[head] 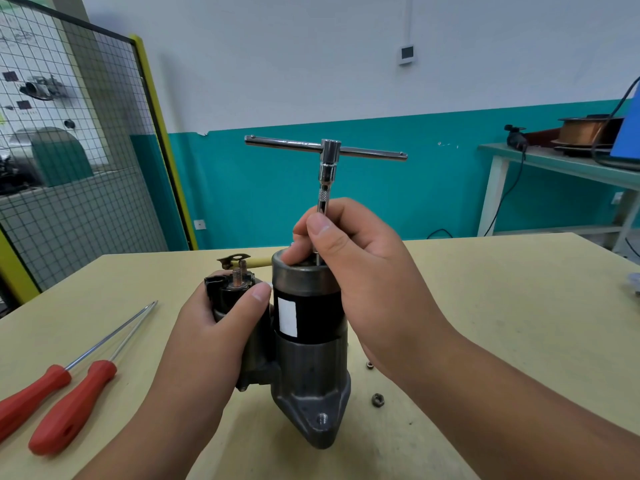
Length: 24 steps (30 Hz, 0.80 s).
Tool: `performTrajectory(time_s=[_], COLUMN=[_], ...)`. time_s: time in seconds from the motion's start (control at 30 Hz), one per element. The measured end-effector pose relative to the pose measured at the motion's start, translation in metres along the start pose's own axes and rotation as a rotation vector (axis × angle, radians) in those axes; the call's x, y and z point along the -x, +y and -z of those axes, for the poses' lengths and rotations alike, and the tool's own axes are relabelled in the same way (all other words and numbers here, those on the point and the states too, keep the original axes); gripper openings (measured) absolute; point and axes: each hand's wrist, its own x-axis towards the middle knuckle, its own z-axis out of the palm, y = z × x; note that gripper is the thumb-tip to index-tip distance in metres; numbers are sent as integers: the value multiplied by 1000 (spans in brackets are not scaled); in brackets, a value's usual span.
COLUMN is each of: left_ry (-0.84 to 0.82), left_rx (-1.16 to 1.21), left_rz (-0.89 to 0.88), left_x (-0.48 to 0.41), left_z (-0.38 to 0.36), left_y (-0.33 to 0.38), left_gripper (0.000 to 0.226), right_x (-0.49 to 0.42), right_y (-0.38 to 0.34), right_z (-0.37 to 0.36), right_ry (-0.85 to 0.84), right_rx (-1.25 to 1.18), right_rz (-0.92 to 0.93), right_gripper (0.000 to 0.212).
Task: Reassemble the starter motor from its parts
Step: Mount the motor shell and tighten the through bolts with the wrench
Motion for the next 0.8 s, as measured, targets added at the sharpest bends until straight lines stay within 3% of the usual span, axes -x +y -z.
performTrajectory(time_s=[0.8], left_ry=[-16], left_rx=[28], left_rz=[-2], left_x=[1], left_z=[-1], left_y=[1], left_gripper=[48], right_x=[0], right_y=[3], right_z=[1], right_ry=[-2], right_rx=[-27], right_rz=[2], right_gripper=[15])
